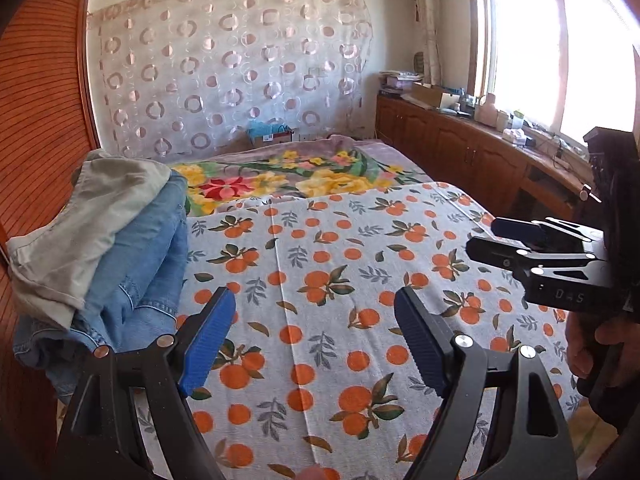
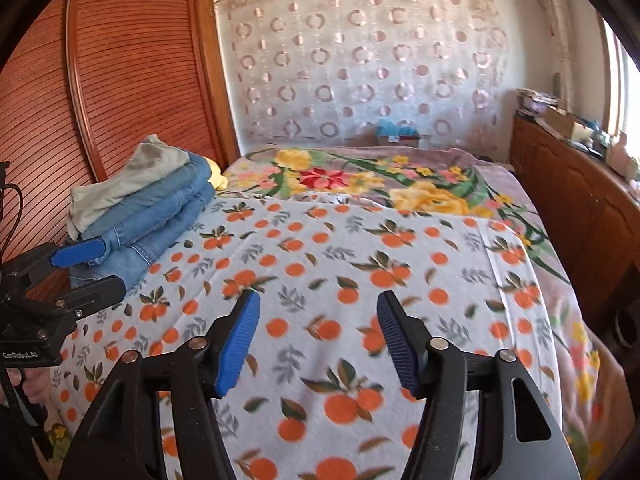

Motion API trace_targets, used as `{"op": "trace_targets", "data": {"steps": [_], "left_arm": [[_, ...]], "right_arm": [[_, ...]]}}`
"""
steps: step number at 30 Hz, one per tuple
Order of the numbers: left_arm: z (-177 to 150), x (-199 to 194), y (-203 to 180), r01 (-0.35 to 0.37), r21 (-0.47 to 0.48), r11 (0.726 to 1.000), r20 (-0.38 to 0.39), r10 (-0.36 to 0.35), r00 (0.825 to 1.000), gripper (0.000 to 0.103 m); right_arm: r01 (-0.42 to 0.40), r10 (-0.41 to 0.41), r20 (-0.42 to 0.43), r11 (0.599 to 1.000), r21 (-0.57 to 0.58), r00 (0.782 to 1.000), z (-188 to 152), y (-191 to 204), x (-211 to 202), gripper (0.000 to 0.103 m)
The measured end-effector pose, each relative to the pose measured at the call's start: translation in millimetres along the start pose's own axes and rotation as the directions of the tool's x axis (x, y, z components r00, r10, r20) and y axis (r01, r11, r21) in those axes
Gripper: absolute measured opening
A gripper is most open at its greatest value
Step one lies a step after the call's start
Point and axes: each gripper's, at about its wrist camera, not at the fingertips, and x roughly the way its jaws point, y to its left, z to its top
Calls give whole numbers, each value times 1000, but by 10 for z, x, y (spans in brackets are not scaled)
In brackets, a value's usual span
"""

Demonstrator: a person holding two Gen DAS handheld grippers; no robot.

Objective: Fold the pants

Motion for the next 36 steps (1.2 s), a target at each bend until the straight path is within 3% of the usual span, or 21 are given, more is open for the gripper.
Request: {"op": "trace_targets", "data": {"steps": [11, 22, 36], "left_arm": [[-188, -354, -178, 34, -42, 999, 19, -33, 999, 82], [-296, -1023, -132, -32, -30, 999, 47, 33, 998, 82], [-360, -1351, -129, -50, -49, 998, 108, 55, 993, 82]], "right_arm": [[58, -58, 7, 997, 44, 998, -272, 237, -561, 67], [45, -47, 40, 998, 52, 998, -551, 486, -1235, 67], [42, -45, 111, 999, 28, 993, -515, 638, -1469, 67]]}}
